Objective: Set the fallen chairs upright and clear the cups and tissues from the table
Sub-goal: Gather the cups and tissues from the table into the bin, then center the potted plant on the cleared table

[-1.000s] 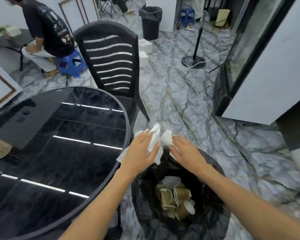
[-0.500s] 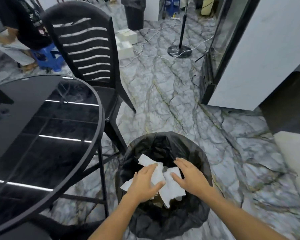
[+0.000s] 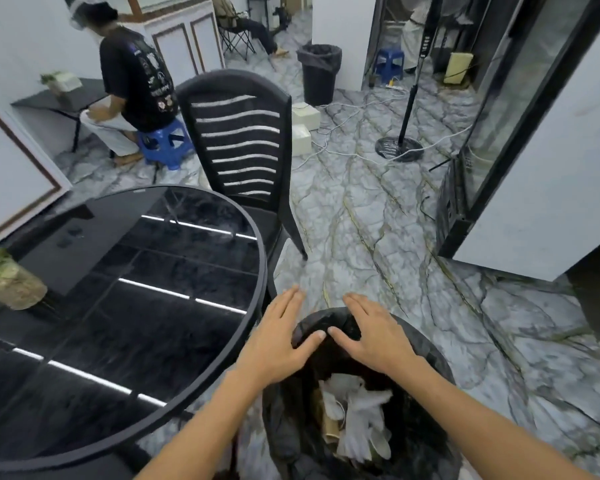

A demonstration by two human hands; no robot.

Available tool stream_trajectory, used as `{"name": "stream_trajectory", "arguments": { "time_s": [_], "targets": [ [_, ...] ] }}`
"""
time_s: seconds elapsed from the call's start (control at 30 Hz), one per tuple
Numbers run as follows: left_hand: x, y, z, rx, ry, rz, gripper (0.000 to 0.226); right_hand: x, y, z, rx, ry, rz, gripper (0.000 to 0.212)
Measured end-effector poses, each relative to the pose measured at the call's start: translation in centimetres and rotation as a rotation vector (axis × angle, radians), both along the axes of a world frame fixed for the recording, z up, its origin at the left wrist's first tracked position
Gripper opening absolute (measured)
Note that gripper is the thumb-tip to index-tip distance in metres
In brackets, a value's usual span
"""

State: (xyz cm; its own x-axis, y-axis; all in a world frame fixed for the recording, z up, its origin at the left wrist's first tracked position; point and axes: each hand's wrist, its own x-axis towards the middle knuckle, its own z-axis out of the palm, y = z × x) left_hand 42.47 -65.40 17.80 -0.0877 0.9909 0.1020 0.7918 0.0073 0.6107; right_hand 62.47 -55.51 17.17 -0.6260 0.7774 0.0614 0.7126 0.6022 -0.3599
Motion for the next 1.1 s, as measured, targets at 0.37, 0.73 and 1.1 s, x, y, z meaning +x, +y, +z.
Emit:
{"name": "stream_trajectory", "arguments": {
  "time_s": [0.37,0.73,1.1],
  "targets": [
    [-12.2,-4.8,5.6,0.050,0.037,0.262,0.077,-12.3,1.0,6.0,0.053,0.072,0.192,0.077],
    [-23.4,-17.2,4.6,-0.057,0.098,0.560,0.080,-29.0,-3.7,7.3,-0.014,0.141,0.392,0.079],
    [-29.0,-23.3,1.6,-0.161,0.154,0.750,0.081,-42.1,-8.8,7.0,-0.142,0.148,0.500,0.087]
  ]
}}
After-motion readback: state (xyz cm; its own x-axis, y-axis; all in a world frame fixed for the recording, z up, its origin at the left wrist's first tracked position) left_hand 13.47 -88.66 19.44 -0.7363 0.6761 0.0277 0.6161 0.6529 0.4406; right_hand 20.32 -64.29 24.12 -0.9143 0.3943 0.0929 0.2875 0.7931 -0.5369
